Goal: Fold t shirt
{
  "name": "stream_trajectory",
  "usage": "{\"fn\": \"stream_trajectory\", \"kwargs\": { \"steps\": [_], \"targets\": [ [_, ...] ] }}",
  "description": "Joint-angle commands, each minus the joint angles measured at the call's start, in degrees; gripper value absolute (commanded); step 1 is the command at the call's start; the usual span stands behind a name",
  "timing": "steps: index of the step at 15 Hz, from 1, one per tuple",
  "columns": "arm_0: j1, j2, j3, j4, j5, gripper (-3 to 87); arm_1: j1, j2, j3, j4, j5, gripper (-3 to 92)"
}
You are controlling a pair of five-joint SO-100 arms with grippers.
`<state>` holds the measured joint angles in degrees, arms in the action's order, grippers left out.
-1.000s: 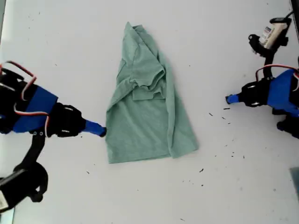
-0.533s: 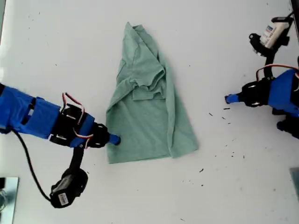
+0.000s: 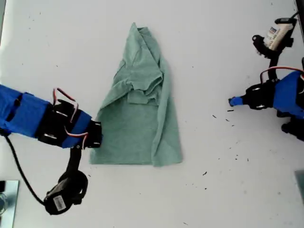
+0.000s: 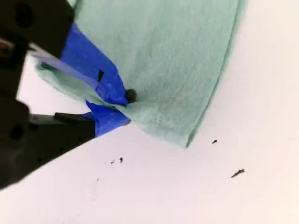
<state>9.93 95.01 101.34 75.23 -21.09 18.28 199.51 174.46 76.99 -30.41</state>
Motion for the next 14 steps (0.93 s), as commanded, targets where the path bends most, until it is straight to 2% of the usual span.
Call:
{"fn": "stream_trajectory", "kwargs": {
  "steps": [1,3,5,9,11,13,14],
  "targets": [
    [-0.44,12.13,-5.98,8.88,-1.05,-0.2,-0.35,0.79,2.37,0.26,0.09,2.5],
    [-1.85,14.85,-4.83,9.76,0.62,-0.2,-0.53,0.79,2.37,0.35,0.44,2.5],
    [-2.02,8.35,-11.6,9.49,3.6,-0.2,-0.53,0.79,2.46,0.35,0.62,2.5],
    [-3.96,-26.98,-52.47,8.96,17.05,-0.2,-0.88,0.88,2.46,0.7,1.32,2.5],
    [-5.19,-35.51,-52.65,-2.37,24.17,-0.2,-1.23,0.88,2.46,0.88,1.85,2.5],
    [-5.45,-42.98,-52.91,-8.44,28.65,2.3,-0.97,0.88,2.46,0.88,1.76,2.5],
    [-5.8,-44.82,-52.91,-8.7,29.97,19.0,-0.97,0.88,2.46,0.88,1.67,2.5]
  ]
}}
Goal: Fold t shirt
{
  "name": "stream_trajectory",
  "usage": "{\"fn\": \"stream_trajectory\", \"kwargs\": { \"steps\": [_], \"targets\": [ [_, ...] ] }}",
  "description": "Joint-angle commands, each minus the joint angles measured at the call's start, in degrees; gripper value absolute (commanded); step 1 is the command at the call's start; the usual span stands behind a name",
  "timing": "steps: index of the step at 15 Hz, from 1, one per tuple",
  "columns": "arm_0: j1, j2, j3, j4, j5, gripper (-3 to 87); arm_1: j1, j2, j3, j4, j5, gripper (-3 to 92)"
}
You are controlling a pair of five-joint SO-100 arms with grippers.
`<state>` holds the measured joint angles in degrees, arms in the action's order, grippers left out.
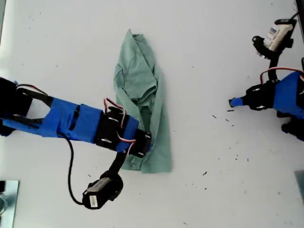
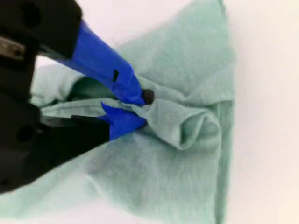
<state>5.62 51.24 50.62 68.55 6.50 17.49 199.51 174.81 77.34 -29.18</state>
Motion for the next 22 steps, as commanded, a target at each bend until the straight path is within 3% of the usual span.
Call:
{"fn": "stream_trajectory", "kwargs": {
  "steps": [1,4,7,8,10,12,14,15,20,22],
  "targets": [
    [-1.76,0.88,-2.2,0.88,1.67,22.5,-0.09,0.88,2.2,0.53,0.44,2.5],
    [-1.05,26.1,0.26,9.93,0.79,21.7,0.0,0.88,2.2,0.44,0.44,2.5],
    [-4.13,53.53,19.34,11.69,0.7,18.9,0.09,0.88,2.2,0.44,0.26,2.5],
    [-6.06,63.02,33.66,9.76,-0.97,17.6,0.09,0.88,2.2,0.44,0.26,2.5],
    [-9.32,87.19,69.35,-3.08,-5.1,13.4,0.18,0.88,2.2,0.44,0.26,2.5],
    [-10.9,106.96,98.35,-10.55,-10.02,5.7,0.35,0.88,2.2,0.44,0.35,2.5],
    [-9.4,121.11,117.86,-15.38,-15.91,2.0,0.7,0.88,2.2,0.44,0.44,2.5],
    [-8.35,127.18,123.66,-14.85,-18.72,1.3,0.79,0.88,2.2,0.44,0.44,2.5],
    [-9.4,135.62,129.99,-13.71,-19.51,-0.2,0.0,0.88,1.76,0.62,1.85,2.5],
    [-7.38,122.7,114.26,-9.58,-20.3,0.4,-4.48,-6.06,-7.91,-1.32,6.68,3.9]
  ]
}}
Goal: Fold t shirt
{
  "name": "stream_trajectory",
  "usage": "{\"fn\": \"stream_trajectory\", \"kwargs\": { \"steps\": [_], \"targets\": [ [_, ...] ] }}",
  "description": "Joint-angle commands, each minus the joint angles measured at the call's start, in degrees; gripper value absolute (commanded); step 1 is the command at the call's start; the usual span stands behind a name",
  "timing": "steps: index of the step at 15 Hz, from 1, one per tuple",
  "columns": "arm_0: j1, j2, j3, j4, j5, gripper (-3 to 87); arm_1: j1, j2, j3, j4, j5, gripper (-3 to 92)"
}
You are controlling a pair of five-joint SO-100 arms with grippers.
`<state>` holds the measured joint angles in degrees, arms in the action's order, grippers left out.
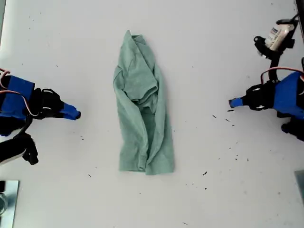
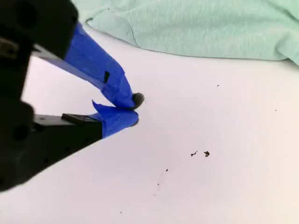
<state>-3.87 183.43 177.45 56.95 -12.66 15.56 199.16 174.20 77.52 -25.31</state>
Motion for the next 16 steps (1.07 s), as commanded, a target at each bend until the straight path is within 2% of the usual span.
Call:
{"fn": "stream_trajectory", "kwargs": {
  "steps": [1,2,3,6,7,9,10,14,16],
  "targets": [
    [4.13,-23.91,-26.1,5.45,-0.62,15.4,-4.66,-21.27,-20.3,-2.11,5.27,16.1],
    [6.59,-37.0,-40.17,8.44,0.35,23.1,-8.79,-39.9,-37.27,-0.18,6.68,25.2],
    [8.61,-48.34,-53.09,10.11,2.64,24.8,-12.3,-55.11,-54.05,1.32,5.89,28.4],
    [13.01,-78.75,-87.54,18.54,6.86,27.7,-19.95,-94.75,-102.3,14.77,5.54,32.6],
    [14.33,-86.31,-96.24,19.95,7.56,27.9,-21.45,-103.97,-113.29,17.4,5.63,33.8],
    [16.0,-98.7,-111.27,24.79,8.26,28.8,-23.2,-111.36,-120.67,17.49,6.59,34.6],
    [16.26,-101.6,-114.35,25.31,8.88,29.0,-23.64,-111.8,-120.23,16.61,6.94,34.2],
    [14.77,-106.35,-114.52,26.28,9.76,30.0,-24.61,-115.4,-119.97,15.21,7.82,33.6],
    [13.27,-110.3,-114.52,24.87,10.2,30.7,-25.05,-119.62,-118.74,12.48,8.44,33.6]
  ]
}}
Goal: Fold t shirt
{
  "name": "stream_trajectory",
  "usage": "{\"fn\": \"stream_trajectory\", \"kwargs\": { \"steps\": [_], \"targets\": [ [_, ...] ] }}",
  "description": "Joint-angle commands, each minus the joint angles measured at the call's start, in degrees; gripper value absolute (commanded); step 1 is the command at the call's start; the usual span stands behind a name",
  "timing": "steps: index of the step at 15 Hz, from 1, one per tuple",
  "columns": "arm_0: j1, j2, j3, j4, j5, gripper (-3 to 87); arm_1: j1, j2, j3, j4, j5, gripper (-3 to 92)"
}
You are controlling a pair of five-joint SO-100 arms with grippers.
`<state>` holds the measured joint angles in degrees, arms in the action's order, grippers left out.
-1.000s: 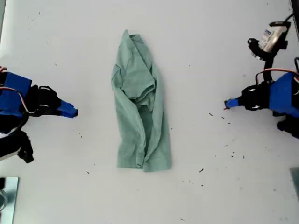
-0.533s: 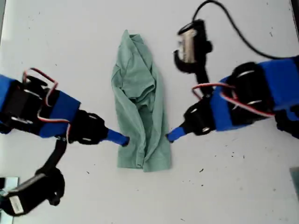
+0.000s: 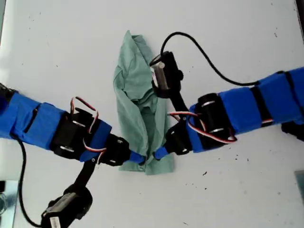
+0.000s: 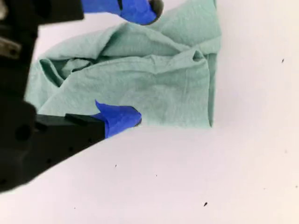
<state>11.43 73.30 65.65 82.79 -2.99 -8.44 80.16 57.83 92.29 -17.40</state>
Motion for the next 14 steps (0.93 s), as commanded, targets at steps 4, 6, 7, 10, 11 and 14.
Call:
{"fn": "stream_trajectory", "kwargs": {
  "steps": [4,6,7,10,11,14],
  "targets": [
    [-4.66,-14.68,-3.78,-7.12,2.37,24.9,-2.37,-13.27,-2.11,-12.48,0.26,29.9],
    [-4.13,-19.25,-4.75,-9.76,1.58,4.7,-4.66,-22.68,-3.96,-16.17,0.7,19.8],
    [-3.34,-18.9,-4.83,-10.02,2.02,-0.2,-5.63,-24.26,-4.22,-16.61,1.05,11.8],
    [1.05,-12.92,-4.83,-12.66,5.01,-0.3,-6.5,-18.9,-4.13,-10.55,1.76,2.6],
    [2.81,-10.37,-4.75,-13.27,6.42,-0.3,-6.59,-14.24,-3.52,-7.73,1.05,2.6],
    [7.12,-4.57,-4.66,-16.44,8.35,-0.3,-9.58,4.04,-2.46,-4.57,-1.76,2.6]
  ]
}}
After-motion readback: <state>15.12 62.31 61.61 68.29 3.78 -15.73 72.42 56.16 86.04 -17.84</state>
